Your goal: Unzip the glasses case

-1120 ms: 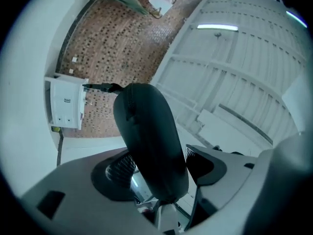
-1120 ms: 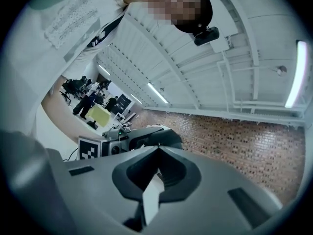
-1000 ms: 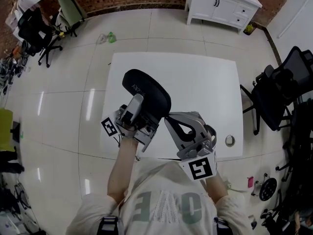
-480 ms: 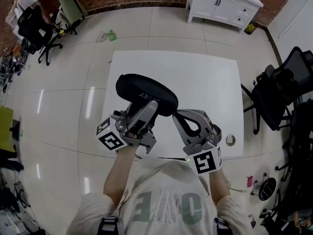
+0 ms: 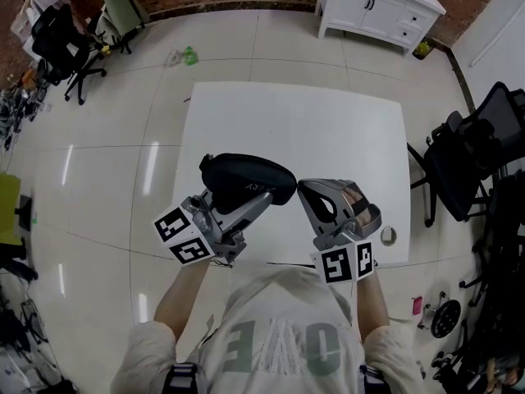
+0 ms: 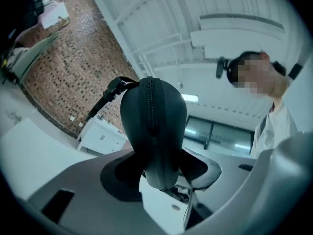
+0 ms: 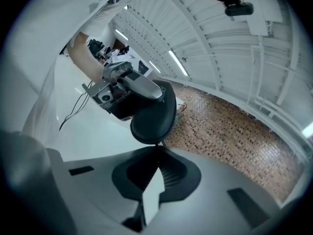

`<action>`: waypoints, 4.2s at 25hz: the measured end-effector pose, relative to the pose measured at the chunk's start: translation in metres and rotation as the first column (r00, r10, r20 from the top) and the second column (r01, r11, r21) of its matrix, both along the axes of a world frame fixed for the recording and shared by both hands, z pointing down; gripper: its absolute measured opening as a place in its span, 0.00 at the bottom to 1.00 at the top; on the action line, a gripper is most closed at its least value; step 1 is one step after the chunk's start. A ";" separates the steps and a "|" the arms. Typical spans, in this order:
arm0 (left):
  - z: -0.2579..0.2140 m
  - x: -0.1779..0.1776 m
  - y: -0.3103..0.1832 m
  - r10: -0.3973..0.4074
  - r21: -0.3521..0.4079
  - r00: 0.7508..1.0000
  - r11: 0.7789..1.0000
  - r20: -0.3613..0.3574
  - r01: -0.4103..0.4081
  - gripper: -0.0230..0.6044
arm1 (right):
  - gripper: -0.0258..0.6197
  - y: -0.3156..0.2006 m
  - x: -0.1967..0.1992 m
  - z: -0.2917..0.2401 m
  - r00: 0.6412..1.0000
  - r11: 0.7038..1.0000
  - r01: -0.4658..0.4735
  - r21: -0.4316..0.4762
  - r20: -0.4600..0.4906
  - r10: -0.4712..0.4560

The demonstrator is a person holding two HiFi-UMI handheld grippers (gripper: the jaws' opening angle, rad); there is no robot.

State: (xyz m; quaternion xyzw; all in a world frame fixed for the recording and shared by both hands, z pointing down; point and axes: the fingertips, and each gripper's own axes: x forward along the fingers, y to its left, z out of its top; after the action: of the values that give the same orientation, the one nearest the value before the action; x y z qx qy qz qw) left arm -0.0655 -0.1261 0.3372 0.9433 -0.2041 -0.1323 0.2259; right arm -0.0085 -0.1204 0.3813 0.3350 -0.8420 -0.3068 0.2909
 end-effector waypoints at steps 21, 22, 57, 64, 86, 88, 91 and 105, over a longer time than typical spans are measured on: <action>0.139 0.054 0.010 -0.021 0.210 0.508 0.925 0.861 -0.316 0.40 | 0.04 0.007 -0.002 0.033 0.986 1.000 0.013 -0.029 -0.167 -0.017; 0.135 0.056 0.011 -0.008 0.205 0.538 0.929 0.843 -0.307 0.40 | 0.04 0.005 0.000 0.030 0.992 0.999 -0.005 -0.038 -0.127 0.000; 0.132 0.076 0.017 -0.065 0.210 0.382 0.912 0.922 -0.353 0.44 | 0.04 0.015 0.029 0.040 0.991 0.999 0.011 -0.039 -0.135 -0.016; 0.154 0.070 0.018 -0.077 0.137 0.160 0.903 0.984 -0.408 0.44 | 0.04 0.030 0.017 0.048 0.946 0.997 0.083 -0.006 -0.314 -0.081; 0.081 0.079 0.049 -0.095 0.430 0.604 0.789 0.791 -0.439 0.55 | 0.04 0.040 0.035 -0.007 0.985 0.984 0.132 -0.121 0.126 -0.116; 0.051 0.077 0.057 -0.032 0.460 0.722 0.790 0.691 -0.405 0.58 | 0.04 0.039 0.044 -0.020 0.974 0.982 0.136 -0.132 0.200 -0.108; 0.012 0.065 0.053 0.072 0.428 0.868 0.848 0.492 -0.313 0.63 | 0.04 0.036 0.056 -0.034 0.960 0.982 0.121 -0.144 0.269 -0.079; 0.069 -0.005 0.012 -0.070 -0.303 0.943 0.952 -0.326 -0.033 0.63 | 0.04 0.026 0.071 -0.049 0.752 0.971 0.115 -0.211 0.657 0.054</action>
State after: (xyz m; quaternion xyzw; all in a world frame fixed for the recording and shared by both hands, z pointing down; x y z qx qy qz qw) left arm -0.0703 -0.1140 0.4058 0.8593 -0.1899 -0.2589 0.3982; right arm 0.0623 -0.0949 0.3327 0.3700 -0.9263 -0.0707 0.0091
